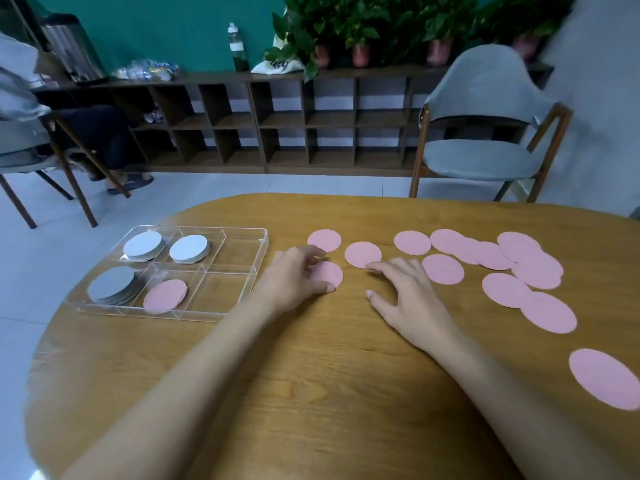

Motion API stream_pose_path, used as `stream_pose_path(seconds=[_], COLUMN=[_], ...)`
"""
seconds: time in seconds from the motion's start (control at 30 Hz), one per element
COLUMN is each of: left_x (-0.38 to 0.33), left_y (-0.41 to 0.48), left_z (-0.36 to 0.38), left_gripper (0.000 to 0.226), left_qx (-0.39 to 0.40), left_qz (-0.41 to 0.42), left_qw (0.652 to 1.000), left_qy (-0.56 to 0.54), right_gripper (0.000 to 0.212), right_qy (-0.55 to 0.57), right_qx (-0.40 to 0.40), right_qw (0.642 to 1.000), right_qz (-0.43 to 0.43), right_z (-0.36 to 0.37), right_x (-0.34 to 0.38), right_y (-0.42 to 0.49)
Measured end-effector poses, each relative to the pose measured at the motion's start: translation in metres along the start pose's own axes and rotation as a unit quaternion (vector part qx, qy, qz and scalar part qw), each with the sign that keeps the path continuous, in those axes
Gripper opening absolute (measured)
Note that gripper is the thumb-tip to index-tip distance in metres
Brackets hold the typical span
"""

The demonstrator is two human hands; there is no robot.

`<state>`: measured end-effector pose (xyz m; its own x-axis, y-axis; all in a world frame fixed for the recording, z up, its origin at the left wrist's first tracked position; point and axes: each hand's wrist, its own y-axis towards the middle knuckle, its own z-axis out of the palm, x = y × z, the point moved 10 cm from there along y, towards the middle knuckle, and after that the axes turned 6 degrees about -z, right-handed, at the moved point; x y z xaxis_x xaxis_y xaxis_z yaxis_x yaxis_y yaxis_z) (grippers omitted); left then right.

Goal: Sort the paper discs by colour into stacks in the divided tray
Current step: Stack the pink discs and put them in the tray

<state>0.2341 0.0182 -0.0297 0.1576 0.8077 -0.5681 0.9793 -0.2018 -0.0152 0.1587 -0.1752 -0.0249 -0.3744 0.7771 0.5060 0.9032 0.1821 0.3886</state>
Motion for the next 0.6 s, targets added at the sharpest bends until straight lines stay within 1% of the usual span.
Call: stream_pose_path(seconds=[0.07,0.1,0.13,0.2,0.23,0.33,0.43,0.53,0.6], left_x=[-0.001,-0.001,-0.002,-0.007,-0.012,-0.027,-0.038,-0.046,-0.051], left_y=[0.004,0.005,0.006,0.007,0.007,0.004,0.002,0.002,0.002], left_z=[0.000,0.000,0.001,0.007,0.011,0.020,0.032,0.047,0.055], left_gripper=[0.074,0.071,0.061,0.034,0.025,0.012,0.012,0.009,0.008], left_qx=[0.013,0.020,0.027,0.051,0.062,0.085,0.097,0.110,0.108], left_qz=[-0.010,-0.012,-0.006,0.016,0.027,0.041,0.033,0.026,0.030], left_qw=[0.999,0.999,0.998,0.992,0.988,0.965,0.945,0.935,0.929], left_qy=[-0.028,-0.037,-0.054,-0.112,-0.142,-0.243,-0.310,-0.337,-0.352], right_gripper=[0.040,0.040,0.039,0.037,0.036,0.034,0.026,0.019,0.016], right_qy=[0.010,0.018,0.026,0.039,0.045,0.085,0.124,0.170,0.172], right_qx=[-0.009,-0.010,-0.014,-0.020,-0.024,-0.029,-0.037,-0.044,-0.034], right_qw=[1.000,1.000,1.000,0.999,0.999,0.996,0.991,0.981,0.980], right_qz=[-0.002,-0.002,-0.001,0.000,0.001,0.018,0.045,0.086,0.098], right_z=[0.000,0.000,-0.001,-0.002,-0.003,-0.006,-0.014,-0.020,-0.023], right_x=[-0.002,-0.002,-0.002,-0.002,-0.002,-0.006,-0.016,-0.032,-0.039], right_y=[-0.001,0.000,0.000,0.000,0.000,-0.002,-0.006,-0.011,-0.013])
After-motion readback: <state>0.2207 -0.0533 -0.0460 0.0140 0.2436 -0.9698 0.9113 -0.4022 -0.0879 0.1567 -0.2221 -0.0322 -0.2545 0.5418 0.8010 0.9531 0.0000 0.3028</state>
